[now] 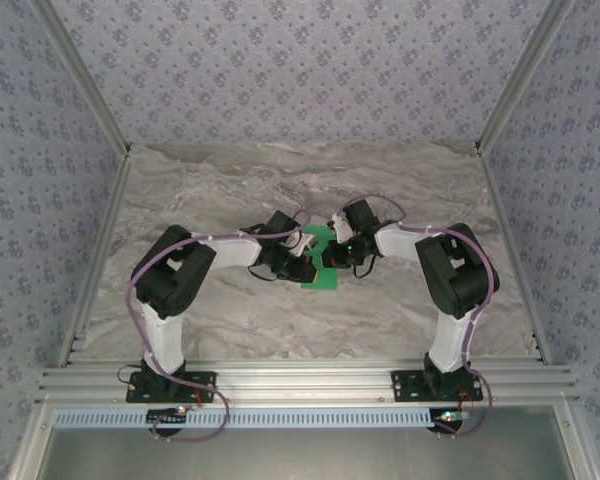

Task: Fold a paper plane with a square sheet of paper (fold left side to right side)
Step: Fold the triangle a second time at the center of the table.

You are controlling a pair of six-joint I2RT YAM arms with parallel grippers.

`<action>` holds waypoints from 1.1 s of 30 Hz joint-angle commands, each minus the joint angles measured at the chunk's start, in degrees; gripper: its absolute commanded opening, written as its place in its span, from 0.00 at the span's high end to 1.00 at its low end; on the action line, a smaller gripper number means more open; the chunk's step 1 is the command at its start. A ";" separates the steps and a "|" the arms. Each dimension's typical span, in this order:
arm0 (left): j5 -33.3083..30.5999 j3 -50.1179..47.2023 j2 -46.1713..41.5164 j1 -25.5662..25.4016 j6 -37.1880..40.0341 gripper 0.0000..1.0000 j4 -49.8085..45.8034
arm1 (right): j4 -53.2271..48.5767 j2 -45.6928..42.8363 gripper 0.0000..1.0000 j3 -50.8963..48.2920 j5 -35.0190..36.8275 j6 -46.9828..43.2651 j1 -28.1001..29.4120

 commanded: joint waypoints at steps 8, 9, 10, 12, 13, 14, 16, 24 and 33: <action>-2.52 -8.65 -5.21 -0.33 1.19 0.98 -3.16 | -6.86 1.52 0.99 0.50 5.30 -1.94 -0.20; -2.68 -9.68 -5.94 -0.26 1.05 0.98 -2.98 | -6.87 1.52 0.99 0.52 5.28 -1.94 -0.18; -2.74 -10.52 -6.51 -0.29 0.93 0.98 -2.81 | -6.82 1.52 0.99 0.48 5.29 -1.94 -0.20; -2.86 -12.15 -7.99 -0.35 0.75 0.98 -2.59 | -6.93 1.61 0.99 0.56 5.28 -1.99 -0.19; -2.94 -12.80 -8.60 -0.28 0.58 0.99 -2.46 | -6.95 1.67 0.99 0.62 5.22 -2.03 -0.19; -3.01 -13.64 -9.47 0.09 0.33 0.99 -2.16 | -6.93 1.69 0.99 0.65 5.21 -2.03 -0.14; -2.62 -15.11 -11.81 1.11 -0.46 0.99 -1.09 | -6.95 1.61 0.99 0.72 5.07 -2.03 -0.07; 2.98 -14.24 -15.37 4.18 -3.00 0.98 3.36 | -7.20 1.61 0.99 1.50 5.06 -1.79 0.47; 4.52 -5.74 -7.19 1.12 -3.29 0.96 4.58 | -7.29 1.45 0.99 1.61 4.85 -1.81 0.74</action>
